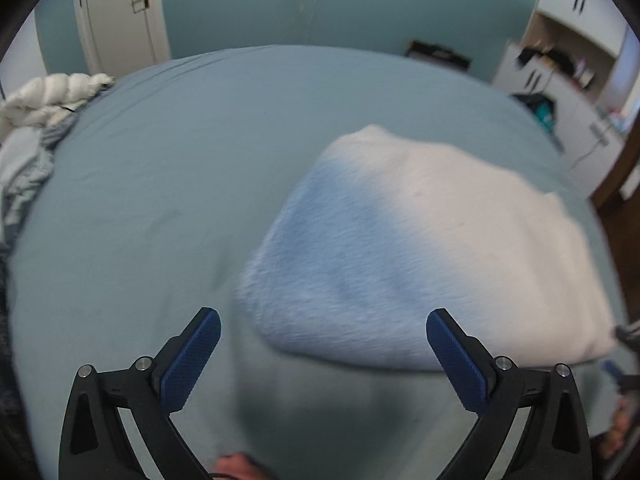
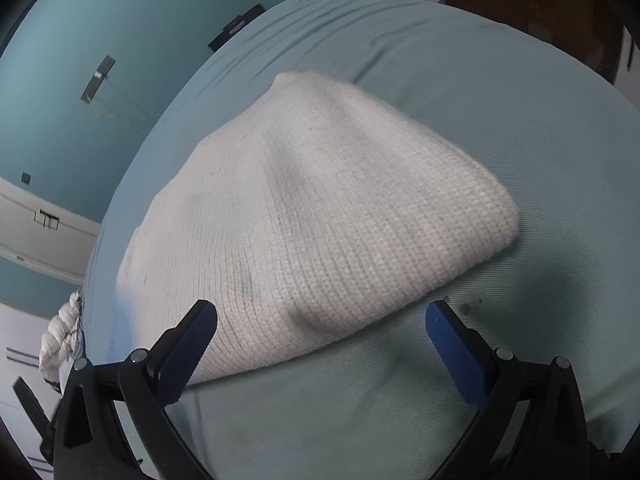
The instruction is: Fold small clothes
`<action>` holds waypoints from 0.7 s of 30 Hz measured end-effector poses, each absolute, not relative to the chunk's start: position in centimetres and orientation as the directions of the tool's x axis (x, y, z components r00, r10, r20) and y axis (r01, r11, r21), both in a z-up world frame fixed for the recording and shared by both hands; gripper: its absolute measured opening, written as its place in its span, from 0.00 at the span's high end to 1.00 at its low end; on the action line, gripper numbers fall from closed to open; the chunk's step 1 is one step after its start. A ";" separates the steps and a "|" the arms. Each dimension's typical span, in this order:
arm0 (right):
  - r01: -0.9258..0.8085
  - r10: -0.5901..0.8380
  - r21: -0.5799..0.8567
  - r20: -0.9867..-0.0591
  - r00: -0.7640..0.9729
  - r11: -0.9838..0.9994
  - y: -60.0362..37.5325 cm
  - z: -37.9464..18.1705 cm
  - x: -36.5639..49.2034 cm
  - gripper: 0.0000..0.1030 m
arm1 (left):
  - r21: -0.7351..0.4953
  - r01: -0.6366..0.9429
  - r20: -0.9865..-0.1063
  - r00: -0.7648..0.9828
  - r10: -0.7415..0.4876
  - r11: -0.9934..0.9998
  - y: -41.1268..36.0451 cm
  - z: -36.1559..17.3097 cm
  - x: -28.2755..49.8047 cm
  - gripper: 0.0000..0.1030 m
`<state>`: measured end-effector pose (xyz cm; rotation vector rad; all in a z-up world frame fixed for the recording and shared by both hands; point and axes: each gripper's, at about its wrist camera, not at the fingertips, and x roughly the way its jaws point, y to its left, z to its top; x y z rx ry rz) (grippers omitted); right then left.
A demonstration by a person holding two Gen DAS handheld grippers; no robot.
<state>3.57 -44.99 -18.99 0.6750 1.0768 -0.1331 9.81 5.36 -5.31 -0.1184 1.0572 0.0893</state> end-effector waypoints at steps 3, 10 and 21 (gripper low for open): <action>0.463 0.222 0.485 -0.829 0.513 0.742 -46.3 -18.9 2.6 0.01 | 0.004 -0.129 -0.873 0.484 0.066 0.992 5.1 -5.8 10.0 0.00; 0.427 0.159 0.435 -0.824 0.544 0.793 -45.5 -17.6 2.8 0.01 | -0.028 -0.073 -0.855 0.519 0.014 0.997 5.2 -5.8 11.7 0.00; 0.296 0.023 0.230 -0.823 0.568 0.927 -47.9 -16.6 8.9 0.01 | -0.026 0.013 -0.878 0.478 -0.029 1.000 7.3 -6.7 17.8 0.00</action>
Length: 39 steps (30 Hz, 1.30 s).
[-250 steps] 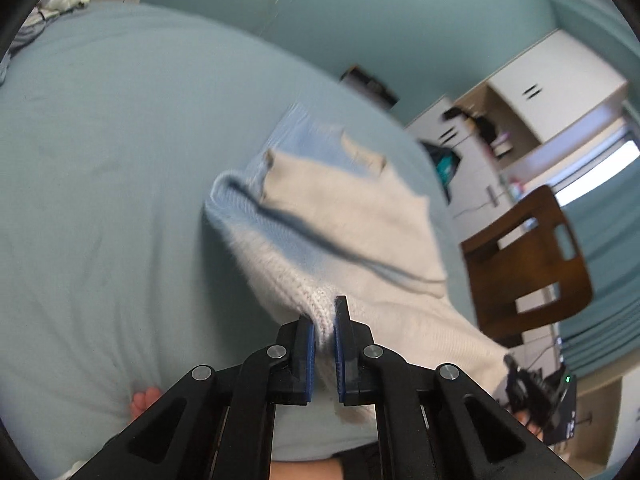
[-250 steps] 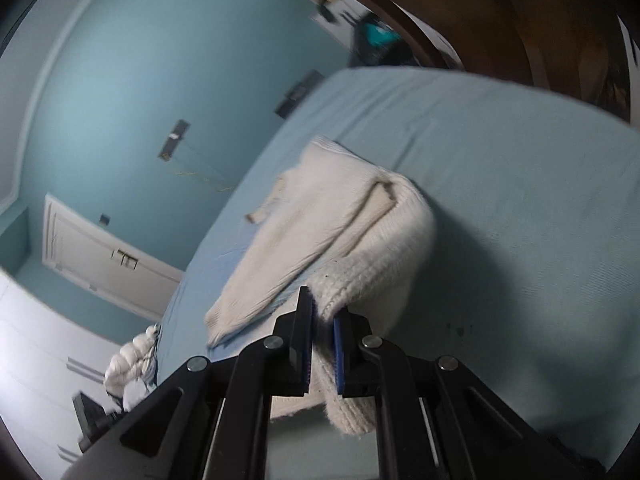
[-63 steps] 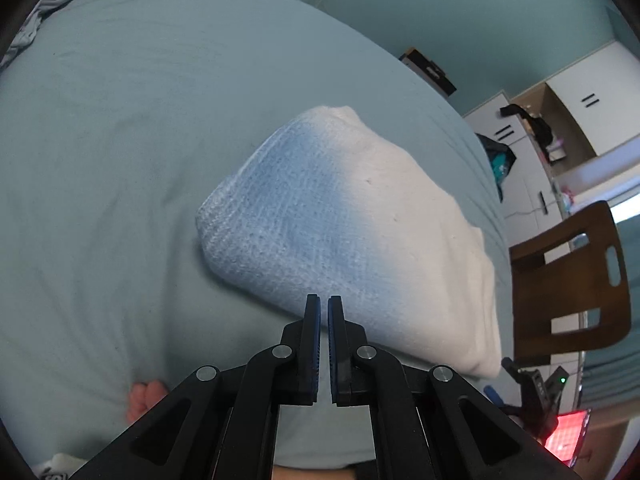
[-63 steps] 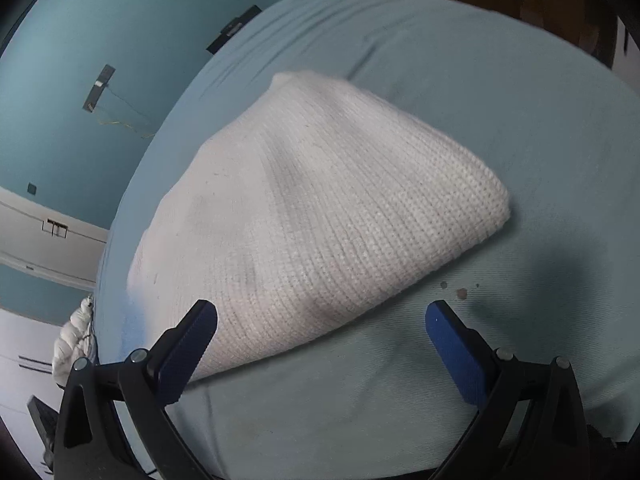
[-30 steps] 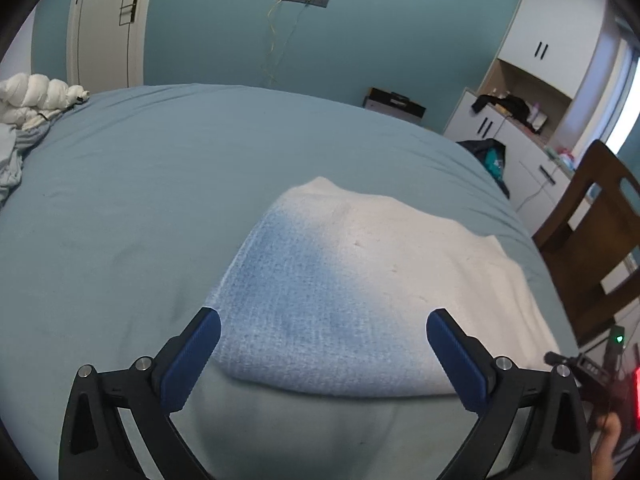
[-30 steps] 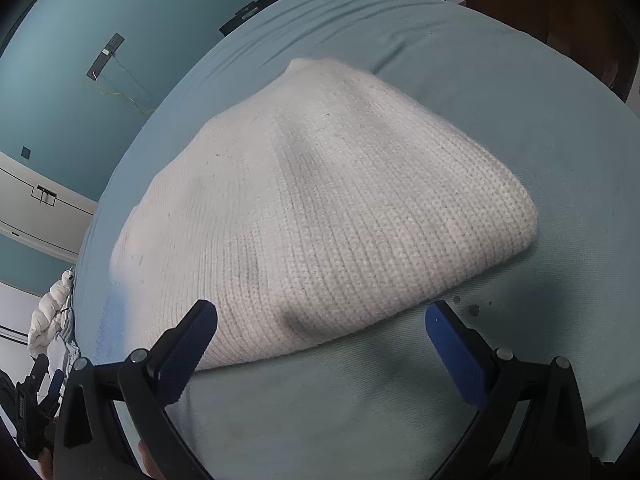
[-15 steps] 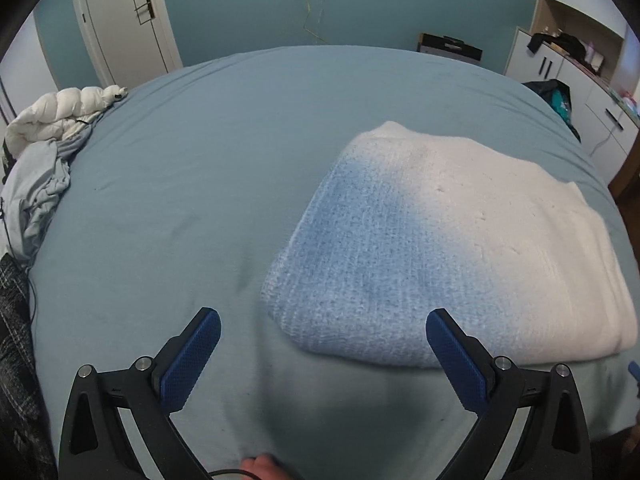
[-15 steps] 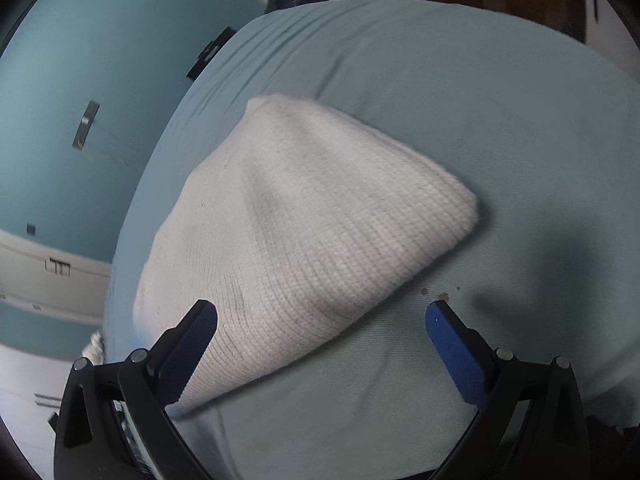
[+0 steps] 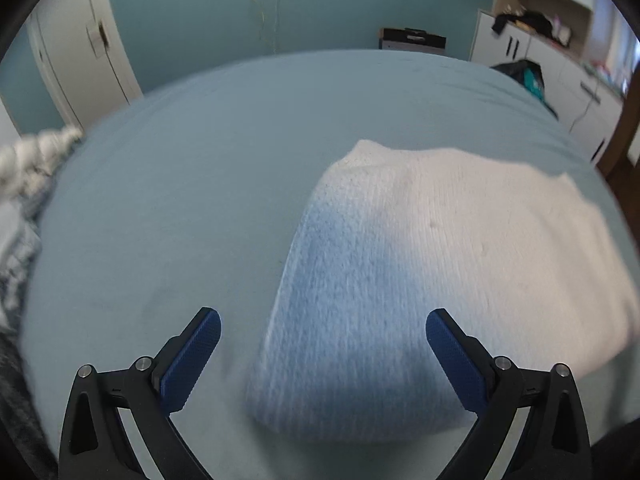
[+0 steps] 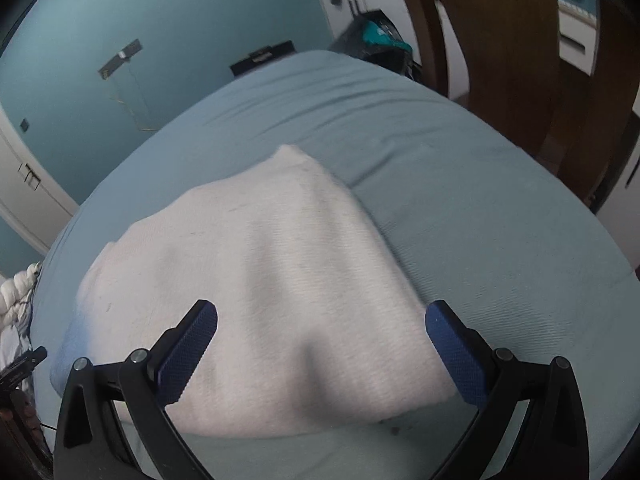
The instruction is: Fold small clothes
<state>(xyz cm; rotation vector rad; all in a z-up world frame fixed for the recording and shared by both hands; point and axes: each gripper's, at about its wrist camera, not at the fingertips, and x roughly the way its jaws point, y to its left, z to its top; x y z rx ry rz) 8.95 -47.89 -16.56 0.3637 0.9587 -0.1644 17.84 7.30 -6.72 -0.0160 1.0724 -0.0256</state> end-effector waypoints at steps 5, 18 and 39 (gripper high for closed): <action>0.383 0.099 0.368 -0.817 0.568 0.847 -51.1 -18.0 10.3 0.01 | -0.050 0.077 -0.910 0.407 -0.077 0.996 9.0 -8.4 22.5 0.00; 0.334 0.046 0.288 -0.814 0.579 0.898 -50.9 -18.6 14.4 0.01 | -0.225 0.070 -0.948 0.213 -0.235 0.972 6.8 -15.9 28.0 0.65; 0.265 0.015 0.211 -0.807 0.590 0.941 -48.4 -17.0 14.0 0.94 | -0.135 -0.139 -0.920 0.384 -0.072 0.981 9.1 -12.9 27.3 0.88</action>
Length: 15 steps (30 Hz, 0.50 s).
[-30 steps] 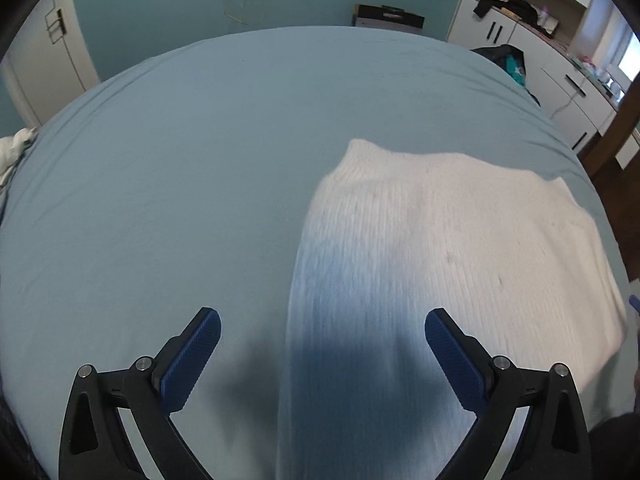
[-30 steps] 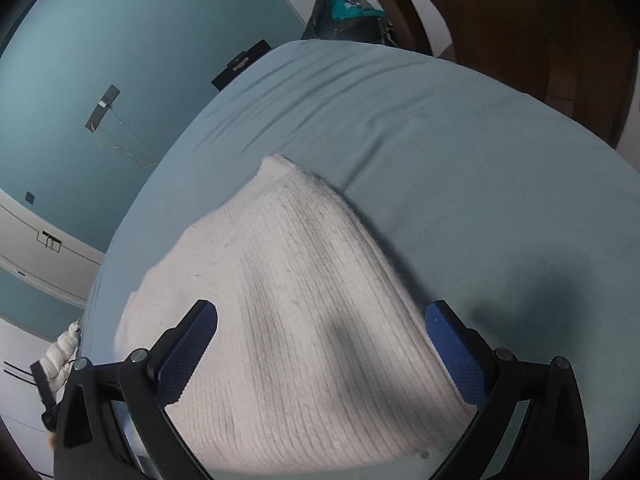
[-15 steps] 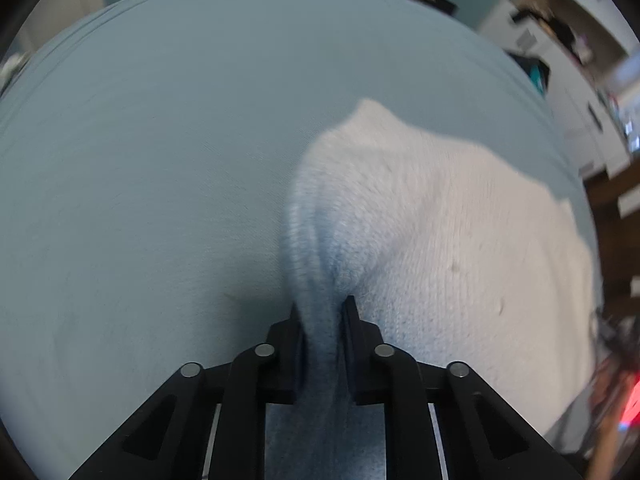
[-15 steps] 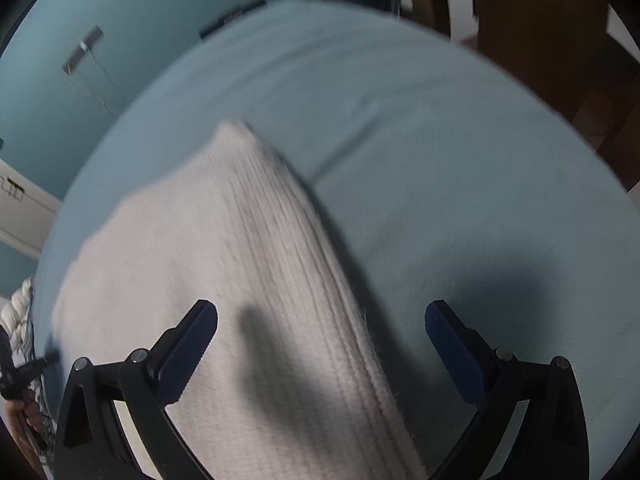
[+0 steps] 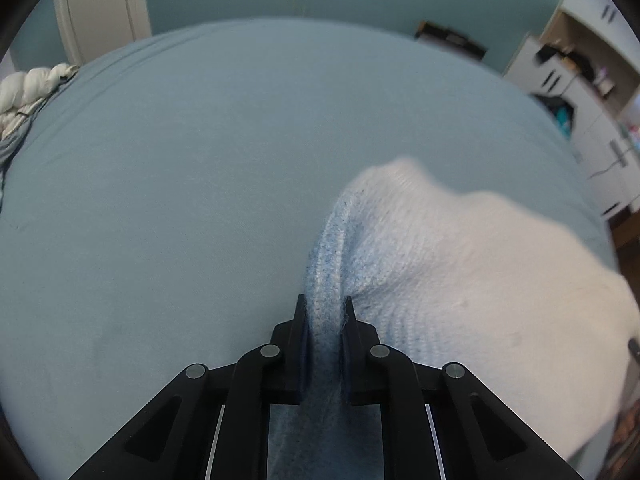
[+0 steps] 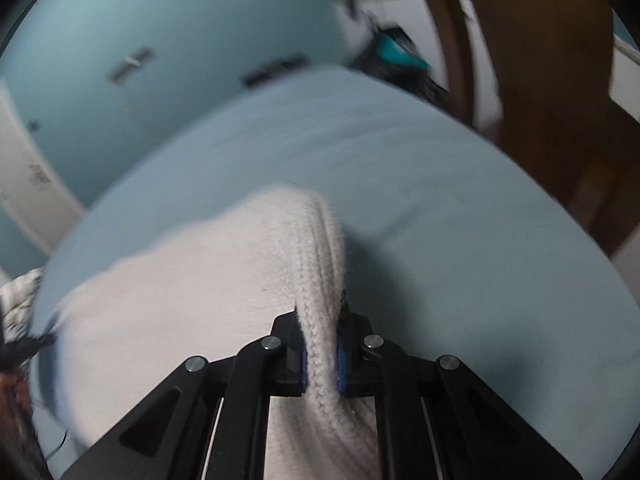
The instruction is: Fold small clothes
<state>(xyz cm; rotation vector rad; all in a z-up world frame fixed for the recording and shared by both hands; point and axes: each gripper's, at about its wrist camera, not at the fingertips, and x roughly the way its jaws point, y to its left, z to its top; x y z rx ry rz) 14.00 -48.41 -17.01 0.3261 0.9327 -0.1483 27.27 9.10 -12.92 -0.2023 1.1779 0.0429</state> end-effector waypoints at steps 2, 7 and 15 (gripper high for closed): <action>0.334 -0.008 0.170 -0.882 0.471 0.927 -49.5 -20.7 14.9 0.95 | -0.159 -0.173 -0.940 0.327 -0.095 0.972 9.5 -15.5 27.5 0.88; 0.363 0.011 0.181 -0.906 0.423 0.914 -50.1 -22.5 15.1 0.89 | -0.181 -0.111 -0.927 0.351 -0.132 0.977 8.7 -15.2 27.1 0.84; 0.323 0.007 0.298 -0.745 0.667 0.898 -48.4 -15.4 12.3 0.16 | -0.243 -0.041 -0.859 0.474 -0.196 0.969 7.5 -7.3 22.9 0.00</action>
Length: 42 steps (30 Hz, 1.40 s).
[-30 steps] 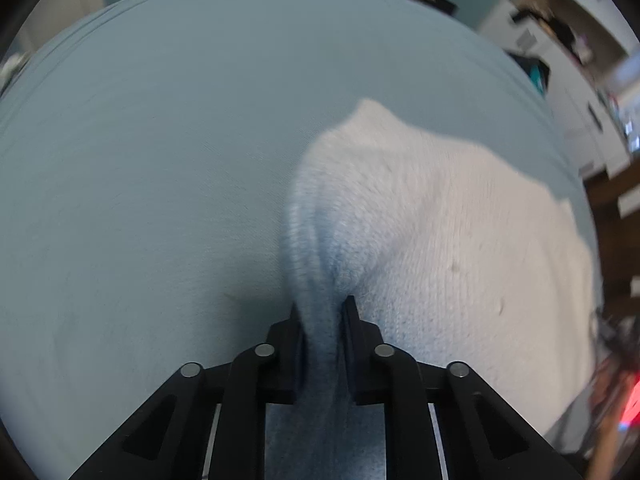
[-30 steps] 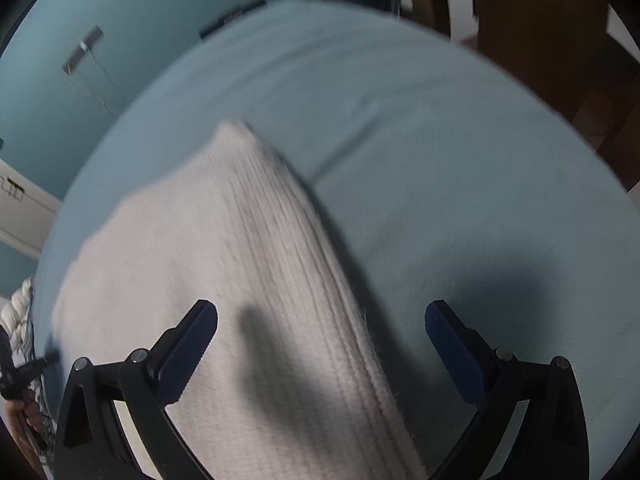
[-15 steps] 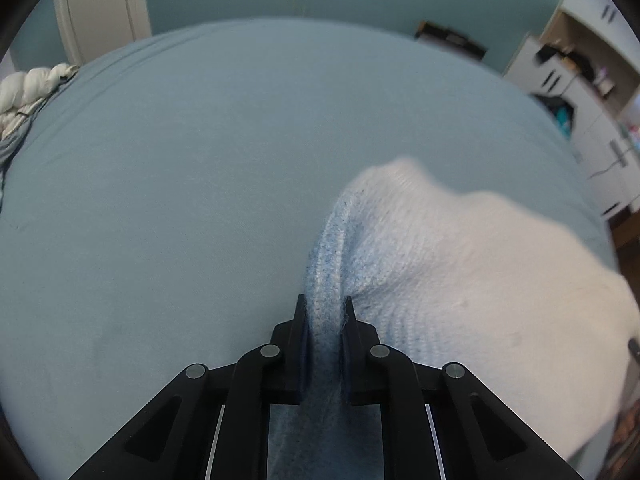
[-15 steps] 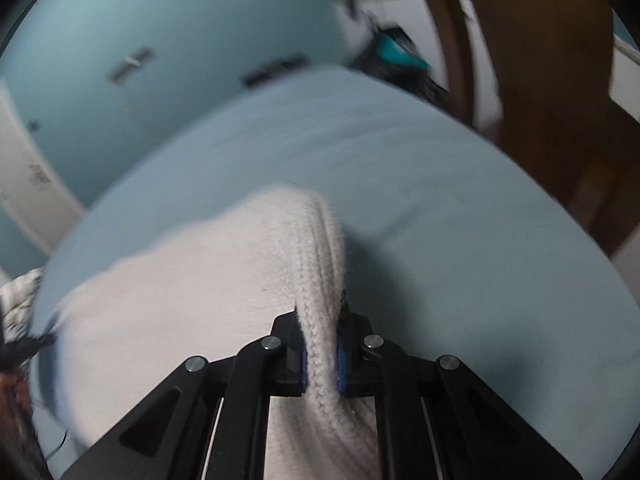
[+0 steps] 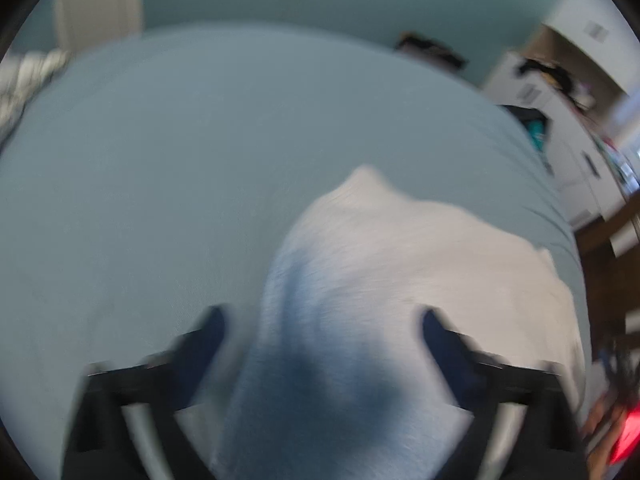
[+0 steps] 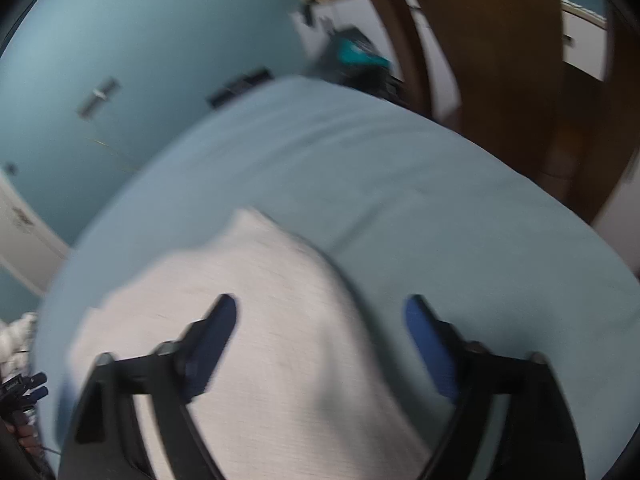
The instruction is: Fold small clothes
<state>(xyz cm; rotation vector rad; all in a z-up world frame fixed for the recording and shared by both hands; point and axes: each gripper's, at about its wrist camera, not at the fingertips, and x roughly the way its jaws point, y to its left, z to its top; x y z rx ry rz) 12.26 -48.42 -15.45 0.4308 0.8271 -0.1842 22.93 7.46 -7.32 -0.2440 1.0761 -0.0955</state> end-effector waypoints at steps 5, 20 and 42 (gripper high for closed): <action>0.210 0.121 0.271 -0.836 0.535 0.940 -48.2 -16.7 20.2 0.16 | -0.142 0.250 -0.872 0.426 -0.241 0.958 2.5 -6.8 20.6 0.00; 0.177 -0.085 -0.005 -0.893 0.443 0.984 -44.3 -21.6 31.7 0.95 | -0.067 0.203 -0.966 0.233 -0.115 0.977 1.5 -16.0 24.0 0.00; 0.357 0.134 0.454 -0.750 0.648 0.816 -45.9 -10.5 7.0 0.17 | 0.214 0.075 -0.809 0.573 0.134 0.974 0.0 -4.5 18.1 0.00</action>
